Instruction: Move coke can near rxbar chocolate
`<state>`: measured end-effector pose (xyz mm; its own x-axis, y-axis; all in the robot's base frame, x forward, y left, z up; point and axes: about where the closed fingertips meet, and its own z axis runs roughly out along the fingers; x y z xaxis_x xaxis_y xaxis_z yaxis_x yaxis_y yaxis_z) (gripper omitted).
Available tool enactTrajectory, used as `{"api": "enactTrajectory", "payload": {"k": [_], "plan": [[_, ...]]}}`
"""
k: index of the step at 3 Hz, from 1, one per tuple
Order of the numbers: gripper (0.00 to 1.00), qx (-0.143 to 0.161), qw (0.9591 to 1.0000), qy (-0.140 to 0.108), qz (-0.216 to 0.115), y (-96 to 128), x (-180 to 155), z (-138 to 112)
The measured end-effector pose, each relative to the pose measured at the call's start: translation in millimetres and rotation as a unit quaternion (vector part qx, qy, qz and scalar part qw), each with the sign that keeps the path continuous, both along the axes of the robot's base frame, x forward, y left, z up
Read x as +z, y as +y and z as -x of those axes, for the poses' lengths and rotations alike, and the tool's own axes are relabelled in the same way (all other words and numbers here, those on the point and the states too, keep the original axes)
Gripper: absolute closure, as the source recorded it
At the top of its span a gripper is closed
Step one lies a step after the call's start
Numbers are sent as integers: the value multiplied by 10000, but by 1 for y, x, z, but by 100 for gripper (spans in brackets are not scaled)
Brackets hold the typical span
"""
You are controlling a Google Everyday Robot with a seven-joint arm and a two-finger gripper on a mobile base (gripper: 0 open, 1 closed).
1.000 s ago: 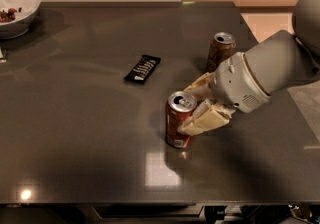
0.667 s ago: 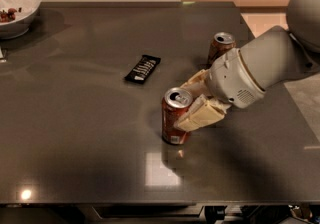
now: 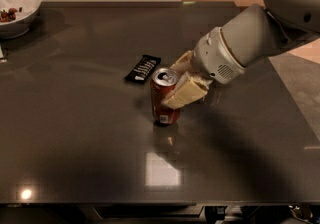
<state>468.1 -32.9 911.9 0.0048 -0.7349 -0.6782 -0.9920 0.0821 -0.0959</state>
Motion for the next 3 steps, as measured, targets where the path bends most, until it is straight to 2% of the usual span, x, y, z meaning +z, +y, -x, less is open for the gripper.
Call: {"api": "enactTrajectory", "payload": {"k": [1, 3], "plan": [[100, -237, 9997, 5, -45, 0, 1, -38], [100, -608, 9981, 70, -13, 1, -14, -95]]}}
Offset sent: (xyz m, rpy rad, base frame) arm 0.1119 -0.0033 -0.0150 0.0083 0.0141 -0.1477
